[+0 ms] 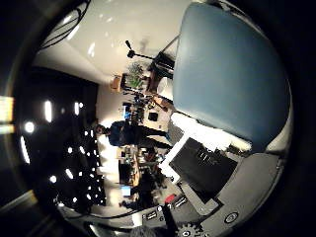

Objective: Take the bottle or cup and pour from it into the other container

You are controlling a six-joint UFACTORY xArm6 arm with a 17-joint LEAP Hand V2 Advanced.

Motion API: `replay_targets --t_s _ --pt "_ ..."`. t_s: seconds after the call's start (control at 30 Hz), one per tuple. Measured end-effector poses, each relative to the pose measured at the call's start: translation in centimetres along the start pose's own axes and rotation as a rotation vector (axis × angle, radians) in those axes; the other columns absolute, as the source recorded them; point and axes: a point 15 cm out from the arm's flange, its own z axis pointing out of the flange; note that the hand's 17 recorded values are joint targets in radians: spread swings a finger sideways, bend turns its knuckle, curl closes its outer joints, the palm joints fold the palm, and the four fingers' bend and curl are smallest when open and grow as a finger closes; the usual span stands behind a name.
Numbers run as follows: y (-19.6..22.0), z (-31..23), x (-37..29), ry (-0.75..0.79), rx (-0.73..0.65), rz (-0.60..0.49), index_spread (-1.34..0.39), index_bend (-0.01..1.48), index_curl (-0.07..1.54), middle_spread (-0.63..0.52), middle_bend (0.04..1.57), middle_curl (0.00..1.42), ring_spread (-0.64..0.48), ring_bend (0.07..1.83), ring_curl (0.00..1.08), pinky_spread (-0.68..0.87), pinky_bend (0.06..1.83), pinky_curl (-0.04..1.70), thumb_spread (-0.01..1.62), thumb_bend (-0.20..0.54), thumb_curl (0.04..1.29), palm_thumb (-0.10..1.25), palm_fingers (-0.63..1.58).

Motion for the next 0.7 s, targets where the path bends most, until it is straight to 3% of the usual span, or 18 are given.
replay_targets --t_s 0.7 --pt "-6.2 5.5 -6.8 0.674 -0.186 -0.347 -0.59 0.31 1.11 -0.33 0.87 0.95 -0.32 1.12 0.7 -0.5 1.01 0.81 0.45 -0.036 0.74 0.91 0.91"
